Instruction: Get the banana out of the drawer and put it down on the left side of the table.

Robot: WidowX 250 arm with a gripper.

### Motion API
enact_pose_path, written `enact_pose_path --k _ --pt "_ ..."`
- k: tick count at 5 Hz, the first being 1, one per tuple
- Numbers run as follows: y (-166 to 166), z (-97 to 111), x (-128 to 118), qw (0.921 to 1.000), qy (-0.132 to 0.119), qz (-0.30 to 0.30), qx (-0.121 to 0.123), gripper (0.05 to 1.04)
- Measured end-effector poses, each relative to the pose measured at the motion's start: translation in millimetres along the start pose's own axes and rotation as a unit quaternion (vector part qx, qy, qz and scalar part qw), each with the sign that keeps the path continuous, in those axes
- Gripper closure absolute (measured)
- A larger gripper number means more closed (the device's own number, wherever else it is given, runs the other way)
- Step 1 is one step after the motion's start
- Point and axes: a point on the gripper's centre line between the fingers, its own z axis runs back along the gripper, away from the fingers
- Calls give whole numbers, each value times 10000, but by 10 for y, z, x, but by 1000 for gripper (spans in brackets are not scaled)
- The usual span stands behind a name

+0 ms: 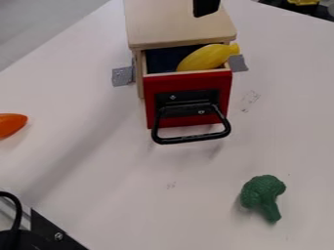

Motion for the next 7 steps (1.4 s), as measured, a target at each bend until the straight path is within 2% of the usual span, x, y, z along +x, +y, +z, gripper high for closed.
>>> enact_pose_path --k 1,4,6,7 --pt "-14 -116 -16 9998 155 5 -113 86" --pt "63 -680 99 9968 760 -33 234 86" --pt "117 -815 168 9953 619 -336 658 86" --pt "101 -832 159 9944 543 -586 686 86"
